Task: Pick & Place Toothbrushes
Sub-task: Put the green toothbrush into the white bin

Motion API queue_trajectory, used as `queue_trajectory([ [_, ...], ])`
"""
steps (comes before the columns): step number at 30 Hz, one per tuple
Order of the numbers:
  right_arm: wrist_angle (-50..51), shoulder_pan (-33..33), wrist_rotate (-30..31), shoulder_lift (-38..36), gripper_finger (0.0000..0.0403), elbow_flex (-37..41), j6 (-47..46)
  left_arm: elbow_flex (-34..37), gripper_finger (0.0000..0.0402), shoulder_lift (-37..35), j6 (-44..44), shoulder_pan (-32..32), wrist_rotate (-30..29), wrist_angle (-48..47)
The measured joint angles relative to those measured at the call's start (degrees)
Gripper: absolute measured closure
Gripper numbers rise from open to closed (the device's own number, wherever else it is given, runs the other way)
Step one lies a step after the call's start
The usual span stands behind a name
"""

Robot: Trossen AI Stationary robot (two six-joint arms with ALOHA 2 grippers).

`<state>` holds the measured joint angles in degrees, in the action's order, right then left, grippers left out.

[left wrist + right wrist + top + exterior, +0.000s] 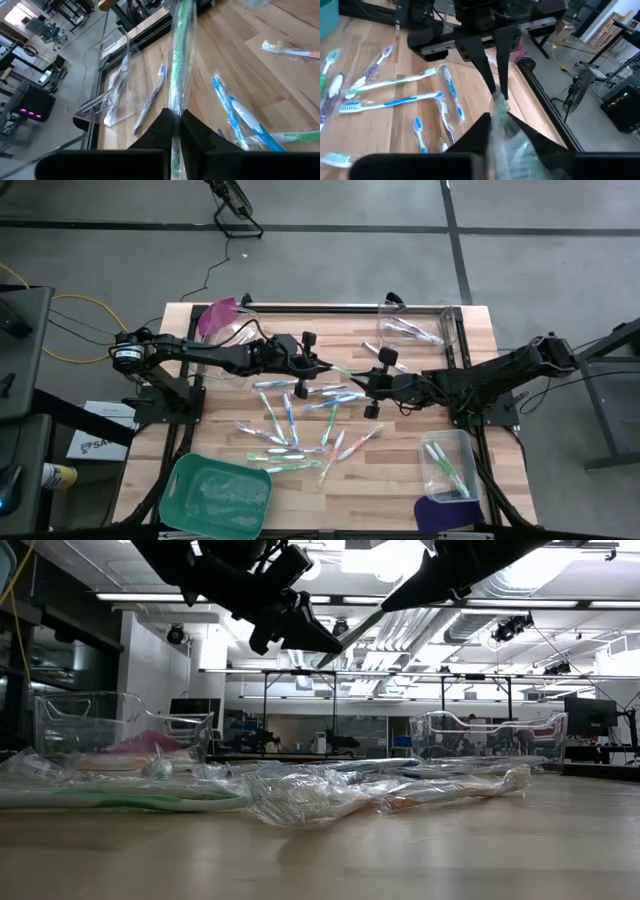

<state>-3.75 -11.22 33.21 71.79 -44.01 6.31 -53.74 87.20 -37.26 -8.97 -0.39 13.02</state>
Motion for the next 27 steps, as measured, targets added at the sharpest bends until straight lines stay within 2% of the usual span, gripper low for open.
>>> queue_trajectory([
  [4, 0.54, 0.02, -0.11, 0.0, 0.0387, 0.0, -0.06, -0.02, 0.0352, 0.0, -0.49, 0.02, -0.48, -1.88],
  [11, 0.9, 0.02, 0.72, -0.02, 0.0391, 0.0, -1.68, 0.03, 0.0254, -0.37, -2.5, 0.0, -7.48, -8.05],
  [14, 2.19, 0.02, 1.91, -0.76, 0.039, 0.0, -2.98, 0.05, 0.0226, -0.93, -3.04, 0.02, -11.52, -11.02],
  [19, 14.76, -0.11, 2.42, -3.43, 0.039, -3.95, -10.86, -0.15, 0.0215, -3.25, -1.42, -0.02, -17.69, -15.06],
  [23, 26.98, -0.81, 1.76, -5.48, 0.039, -8.08, -18.08, -0.07, 0.022, -4.2, 0.0, 0.0, -18.65, -17.4],
  [27, 37.68, -0.8, -2.99, -6.74, 0.039, -12.45, -24.06, 0.02, 0.0224, -4.15, 0.04, 0.0, -18.71, -18.73],
])
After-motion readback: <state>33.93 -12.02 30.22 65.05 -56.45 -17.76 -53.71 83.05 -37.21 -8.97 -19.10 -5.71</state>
